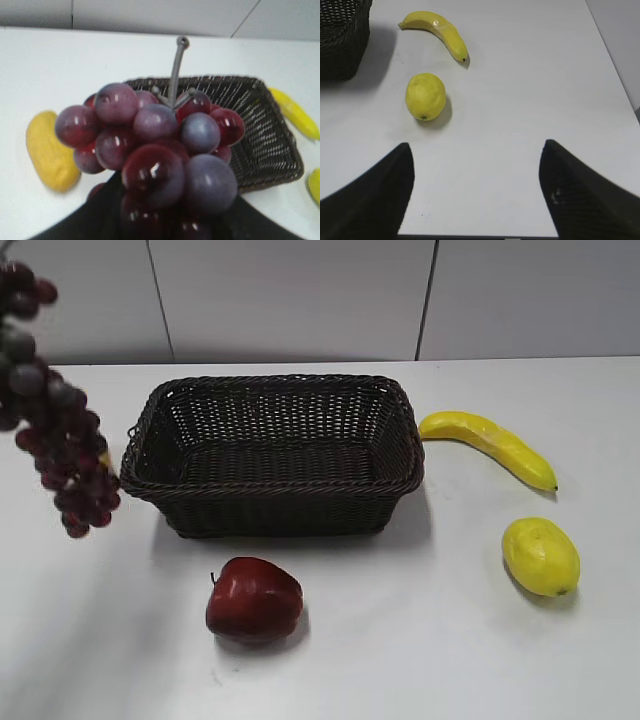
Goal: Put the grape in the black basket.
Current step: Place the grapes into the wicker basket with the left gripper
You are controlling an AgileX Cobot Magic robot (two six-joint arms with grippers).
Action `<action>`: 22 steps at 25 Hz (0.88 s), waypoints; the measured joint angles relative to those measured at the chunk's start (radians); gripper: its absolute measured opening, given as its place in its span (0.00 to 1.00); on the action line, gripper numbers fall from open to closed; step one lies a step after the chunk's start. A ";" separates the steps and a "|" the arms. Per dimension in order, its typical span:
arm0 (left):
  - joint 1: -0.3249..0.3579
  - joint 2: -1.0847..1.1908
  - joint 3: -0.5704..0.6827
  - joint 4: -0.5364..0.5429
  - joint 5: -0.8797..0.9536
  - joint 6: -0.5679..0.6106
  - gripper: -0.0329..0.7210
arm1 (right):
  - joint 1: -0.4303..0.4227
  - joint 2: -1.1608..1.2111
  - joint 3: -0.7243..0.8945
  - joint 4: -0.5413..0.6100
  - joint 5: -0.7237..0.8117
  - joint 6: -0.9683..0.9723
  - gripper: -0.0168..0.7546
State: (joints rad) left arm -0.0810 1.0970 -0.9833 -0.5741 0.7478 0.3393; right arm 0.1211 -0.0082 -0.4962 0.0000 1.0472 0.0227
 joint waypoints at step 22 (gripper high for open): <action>-0.258 0.490 -0.369 -0.158 -0.184 0.003 0.47 | 0.000 0.000 0.000 0.000 0.000 0.000 0.79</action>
State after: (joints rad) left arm -0.3389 1.5872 -1.3521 -0.7319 0.5640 0.3418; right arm 0.1211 -0.0082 -0.4962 0.0000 1.0472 0.0227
